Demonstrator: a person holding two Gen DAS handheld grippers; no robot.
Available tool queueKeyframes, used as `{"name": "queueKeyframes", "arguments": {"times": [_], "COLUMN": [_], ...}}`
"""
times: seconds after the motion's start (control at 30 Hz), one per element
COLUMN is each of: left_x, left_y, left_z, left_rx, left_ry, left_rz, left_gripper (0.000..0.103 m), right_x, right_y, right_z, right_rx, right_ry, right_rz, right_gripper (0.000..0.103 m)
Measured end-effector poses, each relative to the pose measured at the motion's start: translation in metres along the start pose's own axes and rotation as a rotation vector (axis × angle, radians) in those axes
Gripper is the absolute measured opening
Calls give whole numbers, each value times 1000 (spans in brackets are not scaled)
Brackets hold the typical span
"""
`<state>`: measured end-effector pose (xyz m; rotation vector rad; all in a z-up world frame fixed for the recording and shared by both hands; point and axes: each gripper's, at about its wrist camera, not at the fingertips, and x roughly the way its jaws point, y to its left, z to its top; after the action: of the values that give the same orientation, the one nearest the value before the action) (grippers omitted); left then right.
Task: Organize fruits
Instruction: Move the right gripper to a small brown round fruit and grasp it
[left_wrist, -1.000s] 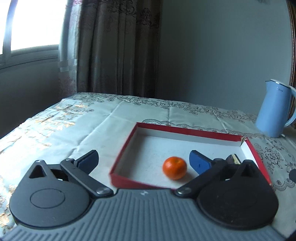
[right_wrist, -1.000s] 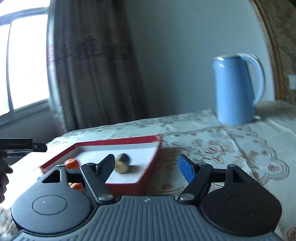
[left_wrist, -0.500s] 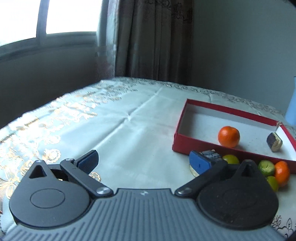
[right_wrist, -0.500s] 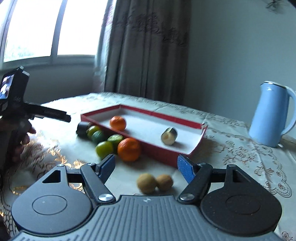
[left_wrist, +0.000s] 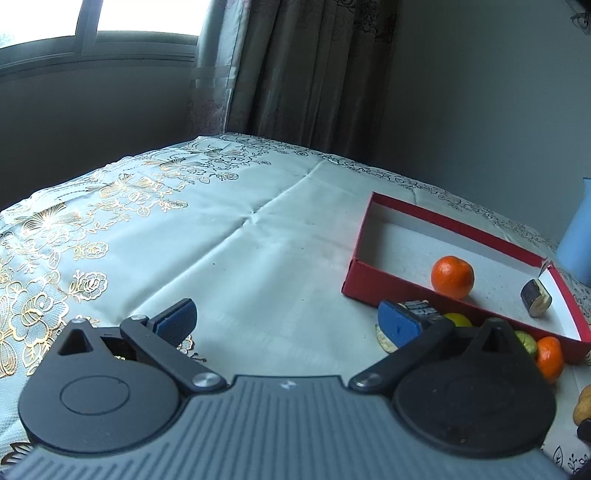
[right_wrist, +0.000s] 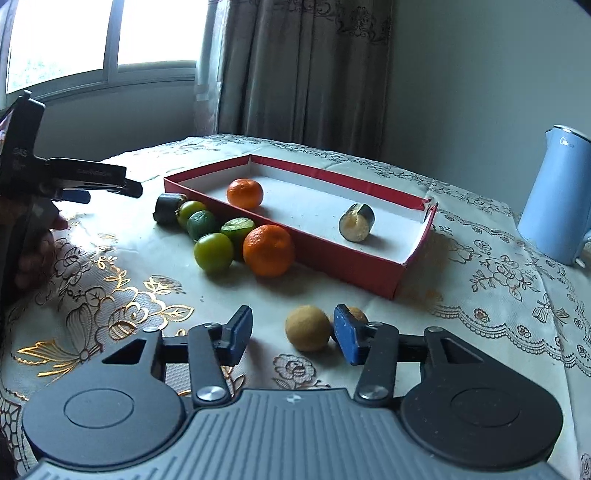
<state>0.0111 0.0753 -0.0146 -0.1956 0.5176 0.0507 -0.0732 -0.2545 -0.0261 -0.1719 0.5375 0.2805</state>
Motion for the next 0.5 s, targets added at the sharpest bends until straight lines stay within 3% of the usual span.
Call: {"name": "queueKeyframes", "arguments": {"times": [0.3,0.5], "left_x": [-2,-2], "left_y": [-1,-1], "left_z": [0,-1], "left_rx": [2,6], "left_ry": [-6,-10], "left_rz": [-10,-21], "left_gripper": [103,103], "right_x": [6,3], "right_y": [2,6], "right_z": [5,3], "right_rx": [-19,-36], "right_ry": [13,18], "right_rz": [-24,-47], "right_gripper": [34,34]}}
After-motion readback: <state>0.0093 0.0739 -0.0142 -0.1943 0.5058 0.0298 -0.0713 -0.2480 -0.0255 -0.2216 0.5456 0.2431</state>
